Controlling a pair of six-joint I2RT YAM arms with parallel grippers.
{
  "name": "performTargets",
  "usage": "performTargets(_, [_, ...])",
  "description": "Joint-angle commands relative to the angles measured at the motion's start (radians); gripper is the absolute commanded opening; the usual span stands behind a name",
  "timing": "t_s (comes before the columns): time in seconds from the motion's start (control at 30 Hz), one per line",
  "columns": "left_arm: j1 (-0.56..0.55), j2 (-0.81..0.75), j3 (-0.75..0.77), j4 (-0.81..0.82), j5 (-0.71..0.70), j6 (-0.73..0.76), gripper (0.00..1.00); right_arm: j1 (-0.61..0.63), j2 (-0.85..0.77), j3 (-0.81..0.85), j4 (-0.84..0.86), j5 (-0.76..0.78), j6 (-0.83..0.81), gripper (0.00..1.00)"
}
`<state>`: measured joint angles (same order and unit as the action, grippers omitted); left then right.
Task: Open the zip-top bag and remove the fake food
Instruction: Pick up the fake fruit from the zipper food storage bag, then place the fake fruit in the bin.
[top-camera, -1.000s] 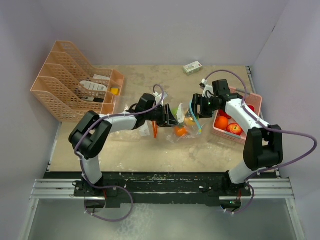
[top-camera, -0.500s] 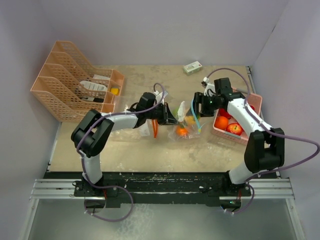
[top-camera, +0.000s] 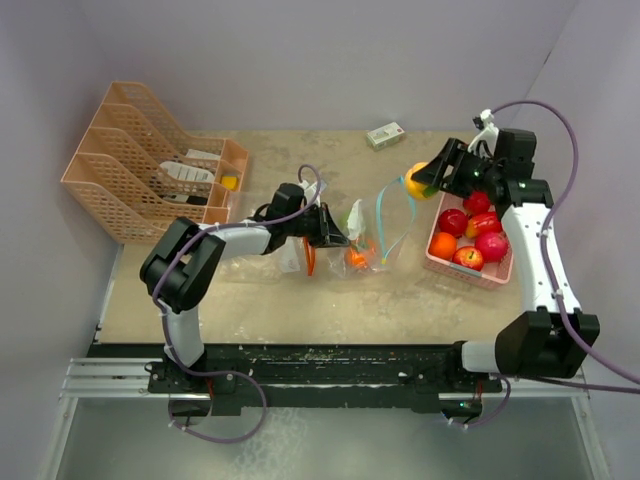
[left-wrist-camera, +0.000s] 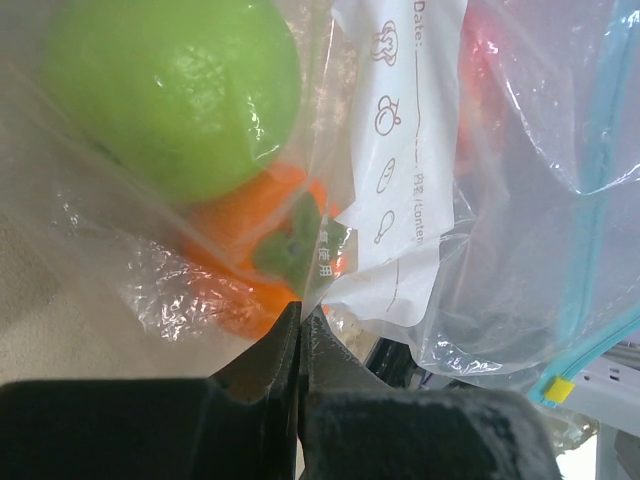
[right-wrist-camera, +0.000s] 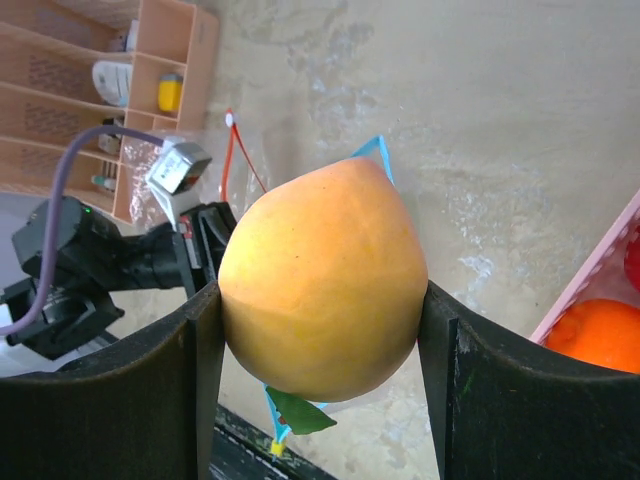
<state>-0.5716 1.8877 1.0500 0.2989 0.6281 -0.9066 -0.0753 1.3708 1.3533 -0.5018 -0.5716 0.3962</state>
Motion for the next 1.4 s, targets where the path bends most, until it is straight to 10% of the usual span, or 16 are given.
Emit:
performTargets(0.0, [0.002, -0.027, 0.000, 0.006, -0.013, 0.008, 0.00, -0.024, -0.025, 0.006, 0.040, 0.106, 0.058, 0.22])
performTargets(0.83, [0.023, -0.096, 0.001, -0.083, -0.011, 0.060, 0.00, -0.174, 0.572, 0.329, 0.030, 0.526, 0.034, 0.24])
performTargets(1.07, [0.050, -0.128, -0.004, -0.089, -0.018, 0.078, 0.02, -0.176, 0.507, 0.304, 0.060, 0.523, 0.025, 0.71])
performTargets(1.37, [0.050, -0.075, 0.094, -0.092, 0.038, 0.103, 0.36, -0.121, 0.253, 0.135, 0.126, 0.427, 0.019, 0.76])
